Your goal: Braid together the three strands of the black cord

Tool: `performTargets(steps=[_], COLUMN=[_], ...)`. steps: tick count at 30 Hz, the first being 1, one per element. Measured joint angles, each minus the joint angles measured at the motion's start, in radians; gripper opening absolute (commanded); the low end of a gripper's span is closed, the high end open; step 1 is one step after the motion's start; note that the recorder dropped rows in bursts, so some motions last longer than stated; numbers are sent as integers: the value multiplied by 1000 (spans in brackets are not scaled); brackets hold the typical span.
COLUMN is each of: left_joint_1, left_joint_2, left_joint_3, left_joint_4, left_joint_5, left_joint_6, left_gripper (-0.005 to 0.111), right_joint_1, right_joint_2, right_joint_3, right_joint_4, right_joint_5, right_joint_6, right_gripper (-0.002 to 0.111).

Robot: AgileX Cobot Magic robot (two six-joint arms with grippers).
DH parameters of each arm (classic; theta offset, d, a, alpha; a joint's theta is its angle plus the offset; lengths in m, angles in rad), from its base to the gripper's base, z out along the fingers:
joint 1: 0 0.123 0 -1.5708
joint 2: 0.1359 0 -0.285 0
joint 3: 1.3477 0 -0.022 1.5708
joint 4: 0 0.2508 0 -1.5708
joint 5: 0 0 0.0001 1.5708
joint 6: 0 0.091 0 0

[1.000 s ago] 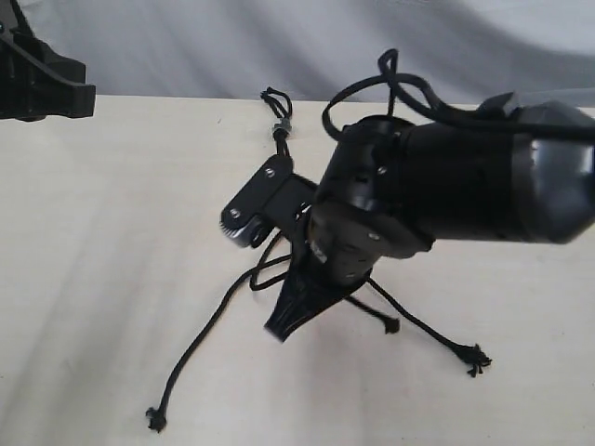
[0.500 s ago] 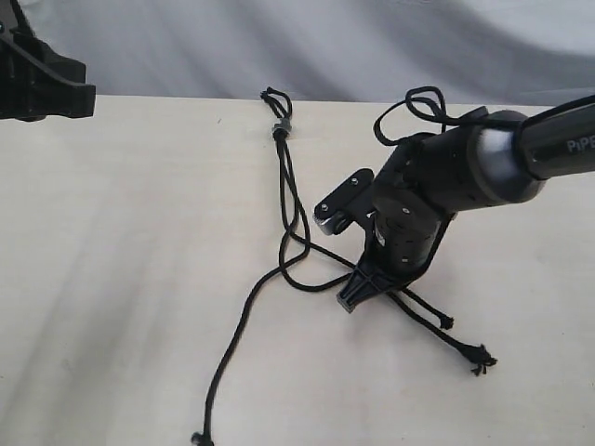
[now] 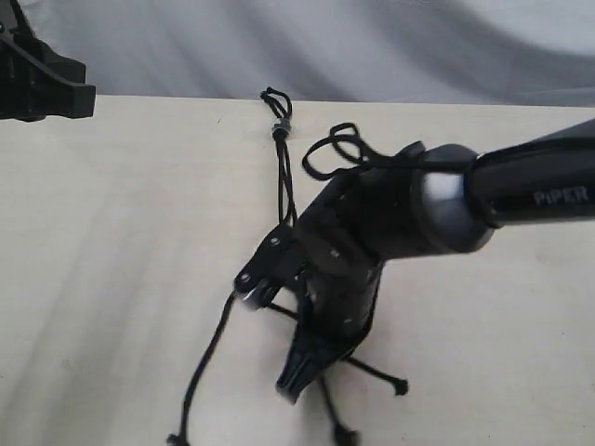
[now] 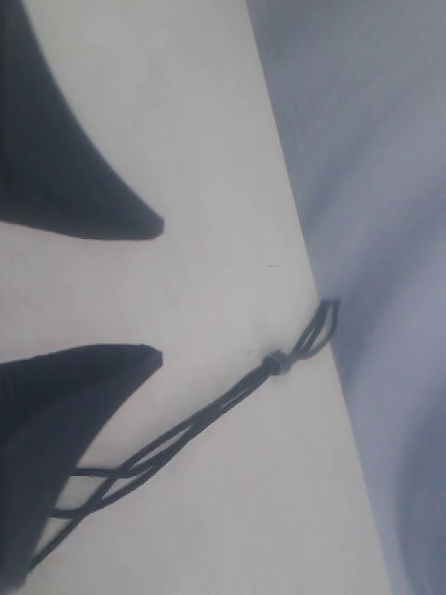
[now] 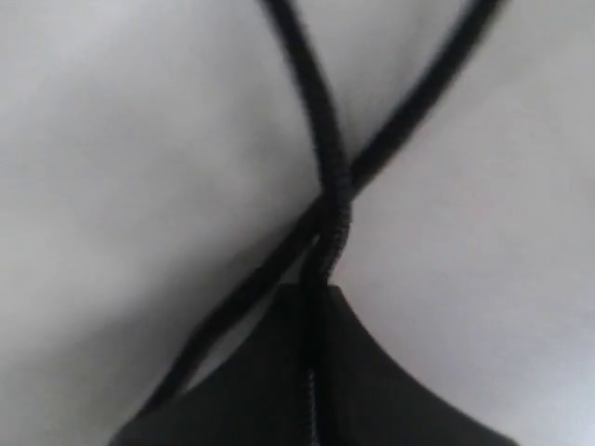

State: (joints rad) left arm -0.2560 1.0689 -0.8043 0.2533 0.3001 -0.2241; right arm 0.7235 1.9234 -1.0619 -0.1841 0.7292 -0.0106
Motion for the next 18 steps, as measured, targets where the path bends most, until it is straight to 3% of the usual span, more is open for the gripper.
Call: performTargets(steps=[3, 6, 11, 18], left_joint_1=[0, 0, 0, 0], left_joint_2=[0, 0, 0, 0], left_joint_3=[0, 0, 0, 0], left_joint_4=[0, 0, 0, 0], left_joint_5=[0, 0, 0, 0], left_joint_6=[0, 0, 0, 0], left_gripper=[36, 36, 36, 36], right_joint_1=[75, 66, -83, -225], right_joint_2=[-63, -144, -237, -135], right_joint_3=[1, 1, 1, 111], right_joint_4=[27, 3, -18, -18], right_joint_5=[-48, -67, -21, -124], right_joint_6=[-27, -22, -13, -11], right_gripper=[1, 1, 1, 1])
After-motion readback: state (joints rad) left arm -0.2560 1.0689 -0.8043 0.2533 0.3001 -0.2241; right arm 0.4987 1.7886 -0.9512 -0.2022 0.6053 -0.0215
